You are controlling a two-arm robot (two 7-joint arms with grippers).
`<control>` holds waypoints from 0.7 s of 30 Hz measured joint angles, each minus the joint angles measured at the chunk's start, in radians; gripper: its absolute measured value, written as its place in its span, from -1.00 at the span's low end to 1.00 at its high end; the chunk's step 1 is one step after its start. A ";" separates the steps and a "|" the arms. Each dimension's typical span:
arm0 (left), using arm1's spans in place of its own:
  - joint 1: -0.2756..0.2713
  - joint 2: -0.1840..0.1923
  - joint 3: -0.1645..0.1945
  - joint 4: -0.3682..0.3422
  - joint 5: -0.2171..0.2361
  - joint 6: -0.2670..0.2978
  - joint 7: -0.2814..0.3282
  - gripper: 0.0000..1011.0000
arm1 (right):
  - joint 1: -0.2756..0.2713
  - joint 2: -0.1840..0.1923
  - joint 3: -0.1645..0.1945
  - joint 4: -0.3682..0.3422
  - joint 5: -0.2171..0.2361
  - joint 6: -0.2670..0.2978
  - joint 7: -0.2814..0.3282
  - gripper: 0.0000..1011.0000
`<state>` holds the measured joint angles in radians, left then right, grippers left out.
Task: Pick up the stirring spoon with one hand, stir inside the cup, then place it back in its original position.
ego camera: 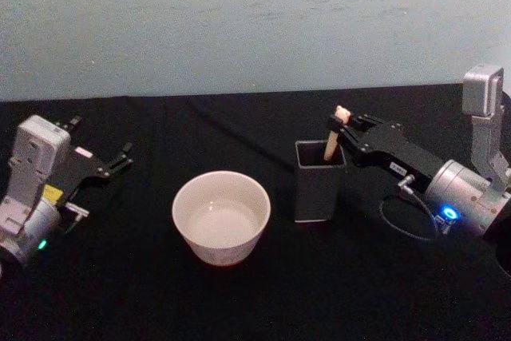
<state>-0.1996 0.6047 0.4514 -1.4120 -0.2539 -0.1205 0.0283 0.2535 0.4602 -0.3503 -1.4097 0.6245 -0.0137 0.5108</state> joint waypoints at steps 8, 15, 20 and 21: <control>0.000 0.000 0.000 0.000 0.000 0.000 0.000 0.98 | 0.000 0.000 0.000 0.000 0.000 -0.001 0.001 -0.40; 0.000 0.000 0.000 0.000 0.000 0.000 0.000 0.98 | 0.000 0.000 0.000 0.000 0.000 -0.001 0.001 0.06; 0.000 0.000 0.000 0.000 0.000 0.000 0.000 0.98 | 0.000 0.000 0.000 0.000 -0.001 -0.001 0.001 0.39; 0.000 0.000 0.000 0.000 0.000 0.000 0.000 0.98 | 0.000 0.000 0.000 0.000 -0.001 -0.002 0.001 0.46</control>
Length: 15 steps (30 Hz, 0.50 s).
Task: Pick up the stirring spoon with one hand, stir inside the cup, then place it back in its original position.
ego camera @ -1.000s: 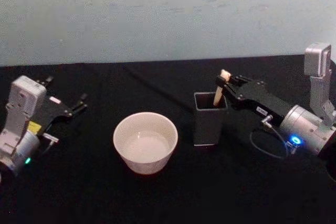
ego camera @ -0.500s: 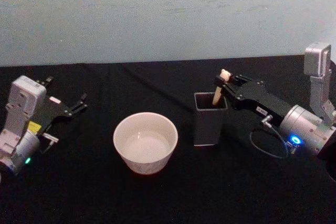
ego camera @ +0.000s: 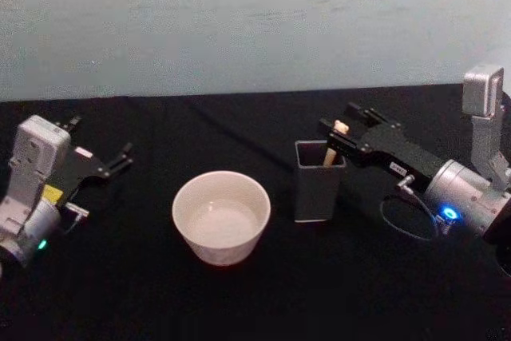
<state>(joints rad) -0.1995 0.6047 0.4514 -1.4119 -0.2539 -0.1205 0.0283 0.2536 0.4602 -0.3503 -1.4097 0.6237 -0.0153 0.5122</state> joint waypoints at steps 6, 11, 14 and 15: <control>0.000 0.000 0.000 0.000 0.000 0.000 0.000 0.98 | -0.001 0.001 0.000 -0.003 -0.012 -0.011 -0.001 0.76; 0.000 0.000 0.000 0.000 0.000 0.000 0.000 0.98 | -0.019 -0.007 0.018 -0.034 -0.056 -0.072 -0.045 0.99; 0.000 0.000 0.000 0.000 0.000 0.000 0.000 0.98 | -0.028 -0.017 0.036 -0.047 -0.077 -0.105 -0.074 0.99; 0.000 0.000 0.000 0.000 0.000 0.000 0.000 0.98 | -0.030 -0.020 0.042 -0.051 -0.084 -0.116 -0.085 0.99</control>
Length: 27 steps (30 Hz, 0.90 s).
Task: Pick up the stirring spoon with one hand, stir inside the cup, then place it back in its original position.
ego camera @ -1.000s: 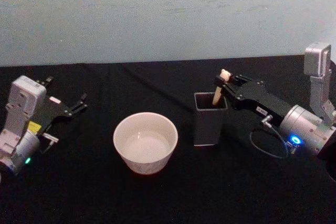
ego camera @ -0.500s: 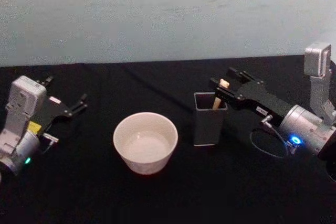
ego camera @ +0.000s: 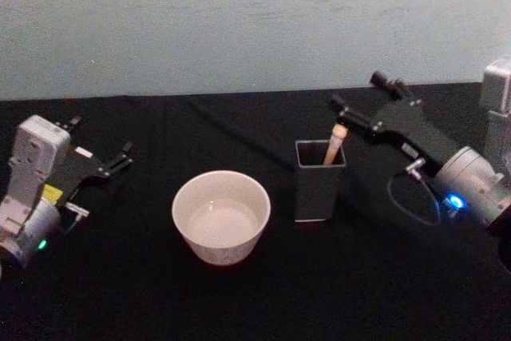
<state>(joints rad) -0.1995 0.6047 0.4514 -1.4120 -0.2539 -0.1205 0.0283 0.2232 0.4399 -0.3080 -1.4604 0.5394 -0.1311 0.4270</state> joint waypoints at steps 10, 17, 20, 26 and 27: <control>0.000 0.000 0.000 0.000 0.000 0.000 0.000 0.98 | -0.052 -0.024 0.094 -0.030 -0.114 -0.055 -0.188 0.99; 0.000 0.000 0.000 0.000 0.000 0.000 0.000 0.98 | -0.096 -0.017 0.119 -0.008 -0.164 -0.029 -0.231 0.99; 0.000 0.000 0.000 0.000 0.000 0.000 0.000 0.98 | -0.109 -0.019 0.123 0.003 -0.175 -0.019 -0.236 0.99; 0.000 0.000 0.000 0.000 0.000 0.000 0.000 0.98 | -0.117 -0.027 0.134 0.014 -0.177 -0.007 -0.229 0.99; 0.000 0.000 0.000 0.000 0.000 0.000 0.000 0.98 | -0.117 -0.027 0.134 0.014 -0.177 -0.007 -0.229 0.99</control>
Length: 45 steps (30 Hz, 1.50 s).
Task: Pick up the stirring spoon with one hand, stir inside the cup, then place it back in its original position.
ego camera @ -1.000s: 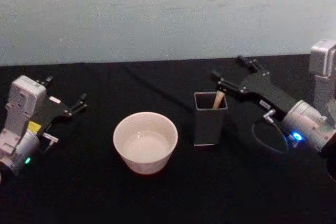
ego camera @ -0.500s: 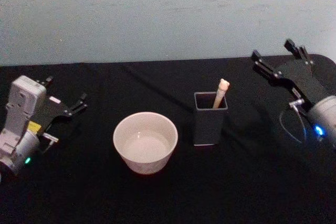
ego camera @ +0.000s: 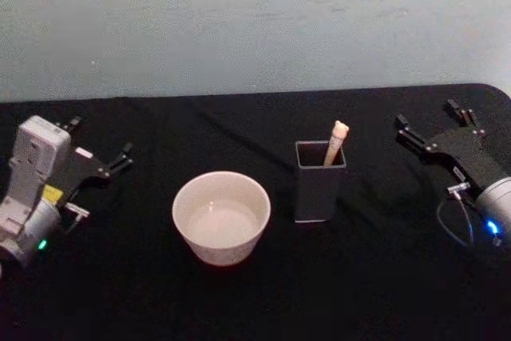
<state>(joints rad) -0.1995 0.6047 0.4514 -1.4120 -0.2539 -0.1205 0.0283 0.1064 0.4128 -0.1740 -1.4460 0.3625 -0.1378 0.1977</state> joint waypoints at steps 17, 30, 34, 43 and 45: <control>0.000 0.000 0.000 0.000 0.000 0.000 0.000 0.98 | 0.001 0.002 -0.003 -0.002 0.000 -0.003 -0.001 0.99; 0.000 0.000 0.000 0.000 0.000 0.000 0.000 0.98 | 0.002 0.002 -0.005 -0.003 0.000 -0.005 -0.002 0.99; 0.000 0.000 0.000 0.000 0.000 0.000 0.000 0.98 | 0.002 0.002 -0.005 -0.003 0.000 -0.005 -0.002 0.99; 0.000 0.000 0.000 0.000 0.000 0.000 0.000 0.98 | 0.002 0.002 -0.005 -0.003 0.000 -0.005 -0.002 0.99; 0.000 0.000 0.000 0.000 0.000 0.000 0.000 0.98 | 0.002 0.002 -0.005 -0.003 0.000 -0.005 -0.002 0.99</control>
<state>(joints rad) -0.1995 0.6047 0.4514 -1.4120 -0.2539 -0.1205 0.0283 0.1084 0.4152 -0.1787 -1.4491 0.3626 -0.1430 0.1954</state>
